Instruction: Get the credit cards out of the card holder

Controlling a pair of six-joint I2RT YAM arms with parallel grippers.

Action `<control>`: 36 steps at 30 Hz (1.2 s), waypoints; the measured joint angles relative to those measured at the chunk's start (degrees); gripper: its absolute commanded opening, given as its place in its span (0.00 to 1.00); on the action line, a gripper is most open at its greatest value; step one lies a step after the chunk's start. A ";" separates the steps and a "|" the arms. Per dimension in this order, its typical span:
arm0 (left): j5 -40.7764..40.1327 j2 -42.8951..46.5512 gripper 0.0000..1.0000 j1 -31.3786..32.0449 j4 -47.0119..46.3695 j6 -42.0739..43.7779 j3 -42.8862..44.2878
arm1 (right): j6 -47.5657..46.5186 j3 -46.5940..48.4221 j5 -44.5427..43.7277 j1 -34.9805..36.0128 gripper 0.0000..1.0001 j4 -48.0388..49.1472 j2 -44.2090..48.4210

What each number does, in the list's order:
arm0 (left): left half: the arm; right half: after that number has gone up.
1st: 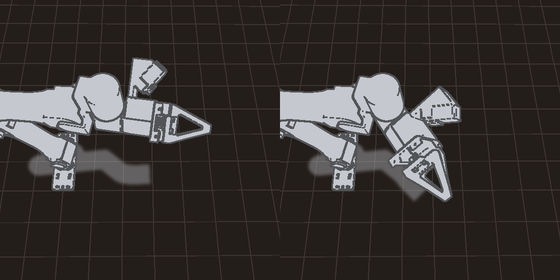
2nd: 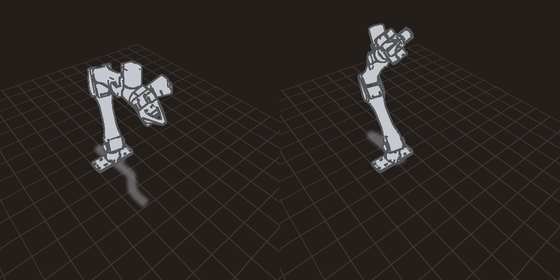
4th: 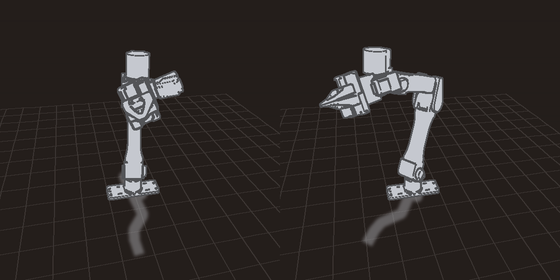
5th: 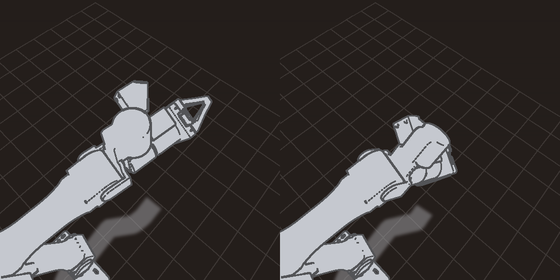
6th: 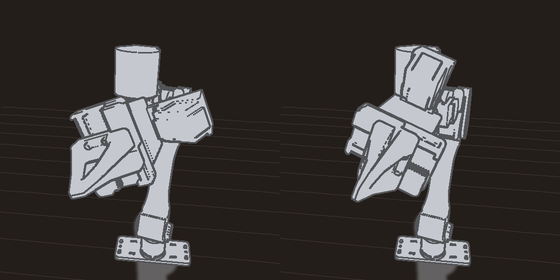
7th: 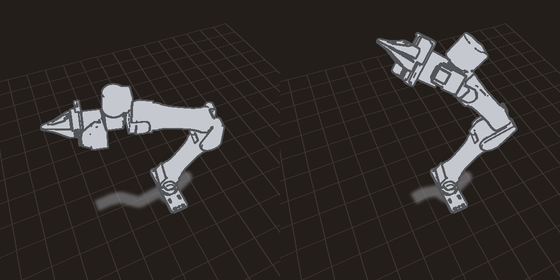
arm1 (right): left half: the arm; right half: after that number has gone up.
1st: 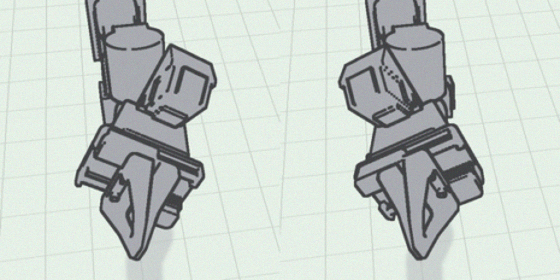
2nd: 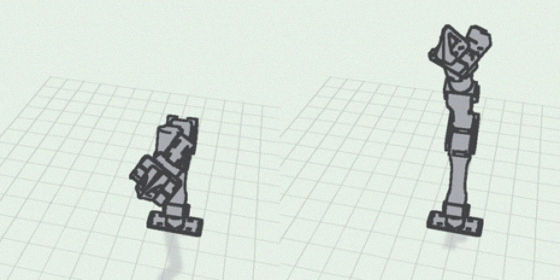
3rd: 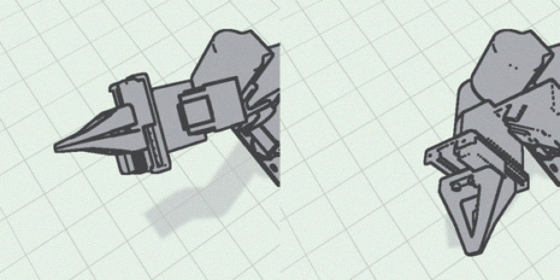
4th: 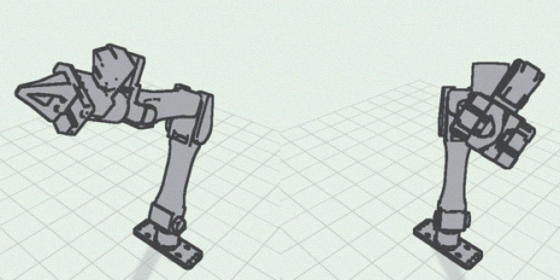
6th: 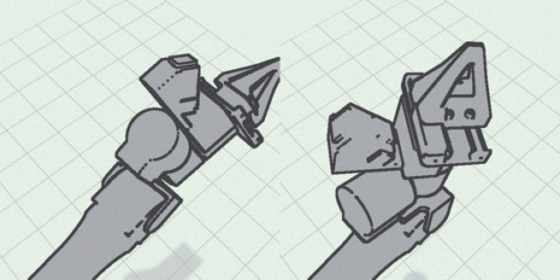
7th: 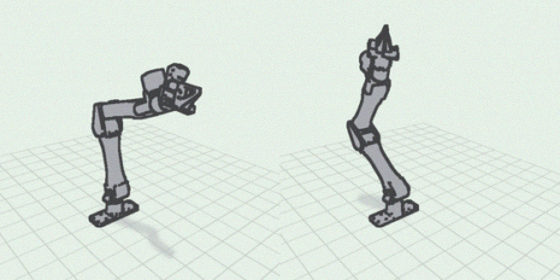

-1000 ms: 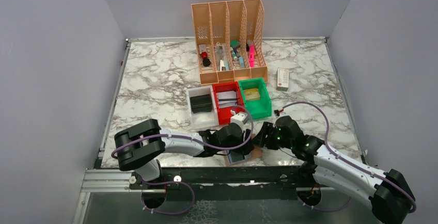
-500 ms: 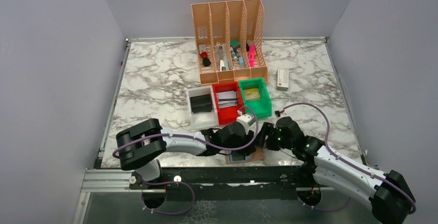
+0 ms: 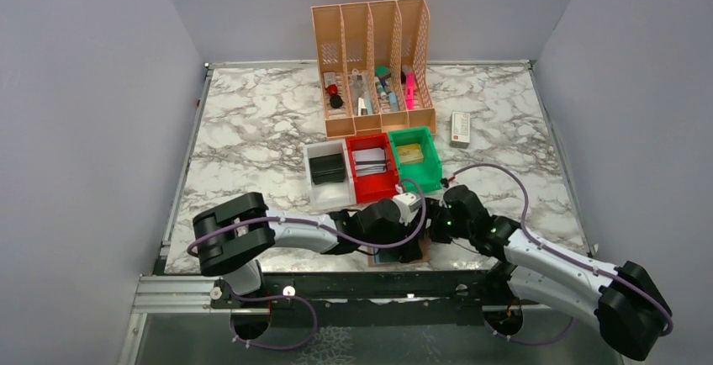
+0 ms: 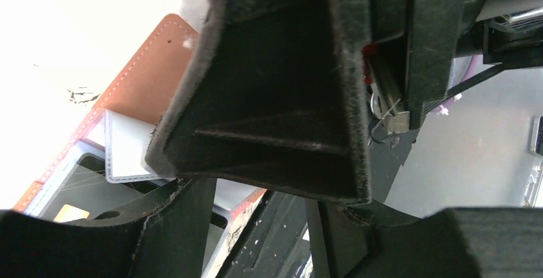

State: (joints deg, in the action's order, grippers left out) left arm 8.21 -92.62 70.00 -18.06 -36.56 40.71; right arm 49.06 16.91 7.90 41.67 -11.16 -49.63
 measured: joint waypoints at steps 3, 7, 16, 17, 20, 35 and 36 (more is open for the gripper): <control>0.94 -0.37 0.55 0.00 -0.11 0.11 0.00 | -0.46 0.00 0.57 0.00 0.56 0.66 -1.95; 1.57 -0.37 0.56 0.00 -1.55 0.55 0.02 | -0.68 0.09 0.04 0.00 0.46 -0.57 -2.95; -5.35 11.17 0.59 0.00 -0.79 0.48 -4.50 | 0.63 0.26 -5.60 0.26 0.39 -5.14 0.98; -7.26 12.57 0.60 0.02 0.76 0.35 -4.55 | 0.70 0.26 -5.73 0.26 0.39 -5.14 1.07; -12.24 15.08 0.60 0.09 5.09 0.15 -4.52 | 0.85 0.26 -5.75 0.26 0.41 -4.98 0.83; -17.92 8.55 0.47 0.42 16.90 -1.81 -3.67 | -1.03 5.86 -8.24 0.26 0.56 -10.82 1.79; -18.29 8.09 0.46 0.57 17.49 -1.92 -2.97 | -1.51 7.10 -8.48 0.26 0.56 -12.04 2.58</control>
State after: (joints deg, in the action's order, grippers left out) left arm -10.09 -84.53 70.57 -0.58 -38.48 37.74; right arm 47.55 24.01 -0.58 41.93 -23.20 -47.05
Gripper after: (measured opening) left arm 0.473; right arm 0.561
